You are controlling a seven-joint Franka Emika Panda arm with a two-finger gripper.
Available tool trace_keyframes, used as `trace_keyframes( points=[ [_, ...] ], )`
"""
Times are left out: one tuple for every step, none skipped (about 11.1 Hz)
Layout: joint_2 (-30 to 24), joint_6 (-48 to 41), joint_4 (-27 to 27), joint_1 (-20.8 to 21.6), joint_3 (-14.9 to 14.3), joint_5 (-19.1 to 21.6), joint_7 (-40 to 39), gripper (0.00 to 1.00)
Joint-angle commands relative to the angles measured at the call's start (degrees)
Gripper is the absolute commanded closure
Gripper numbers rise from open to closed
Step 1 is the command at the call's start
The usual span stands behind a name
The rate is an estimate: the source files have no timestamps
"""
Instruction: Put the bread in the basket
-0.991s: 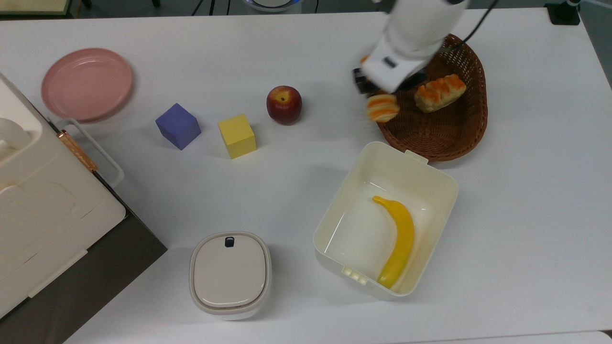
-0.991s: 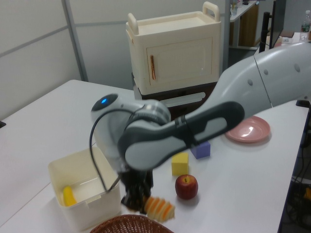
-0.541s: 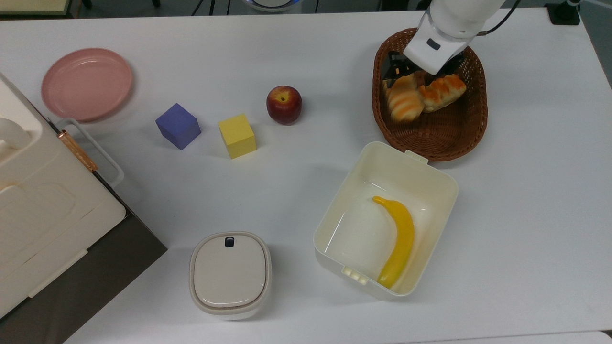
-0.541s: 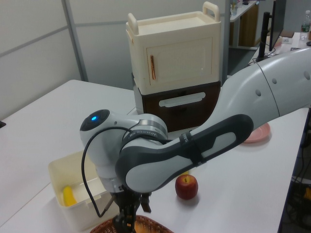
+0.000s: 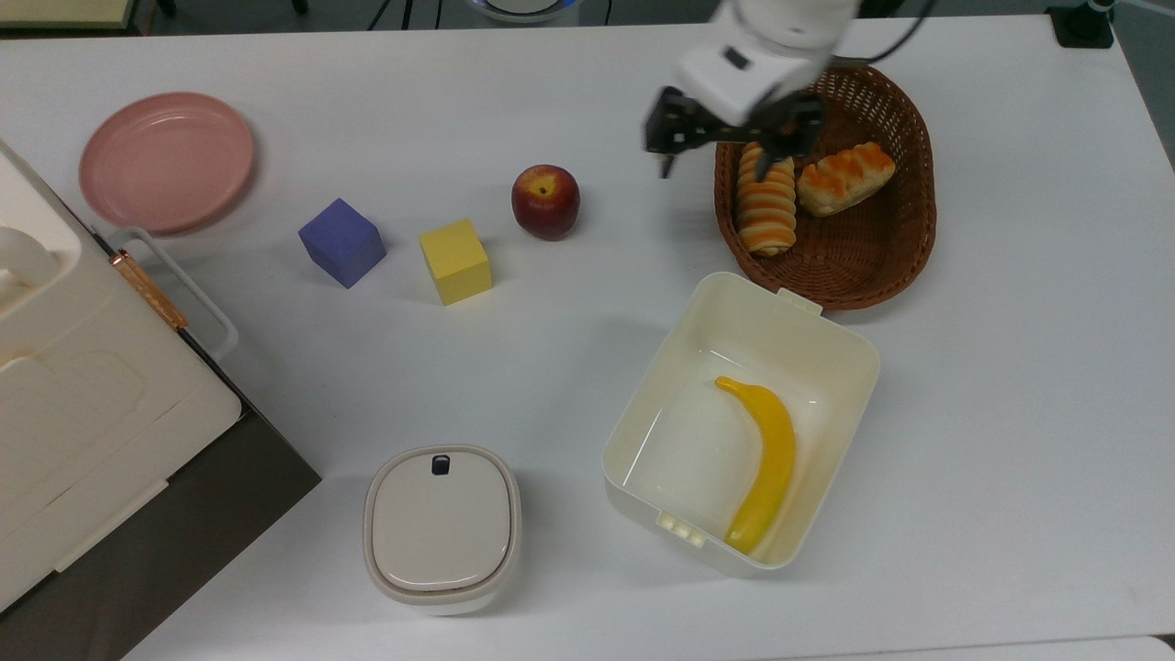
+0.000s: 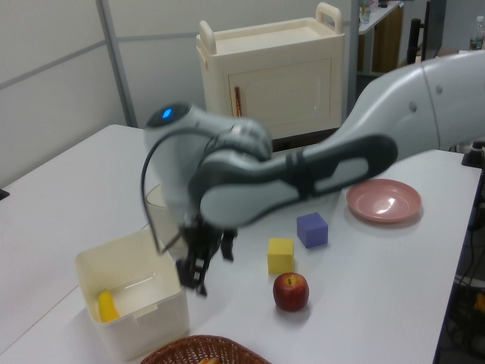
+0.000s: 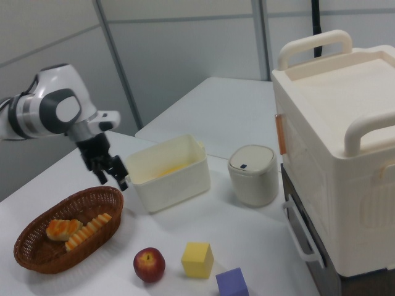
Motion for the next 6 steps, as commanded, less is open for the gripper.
trace_keyframes(
  points=[
    [-6.4, -1.9, -1.9, -7.9, 0.1, -0.3, -3.3, 0.00],
    [-8.0, -3.4, -2.0, -10.6, 0.2, -0.3, -5.0, 0.00],
    [-9.8, -4.9, -2.3, -12.8, 0.2, 0.4, -7.8, 0.00],
    [-11.8, -6.0, -2.8, -14.4, 0.2, 0.4, -8.7, 0.00],
    [-12.7, -6.1, -2.8, -16.6, 0.2, 1.1, -8.7, 0.00],
    [-13.4, -6.2, -2.7, -17.7, 0.4, 2.5, -9.2, 0.00]
  ],
)
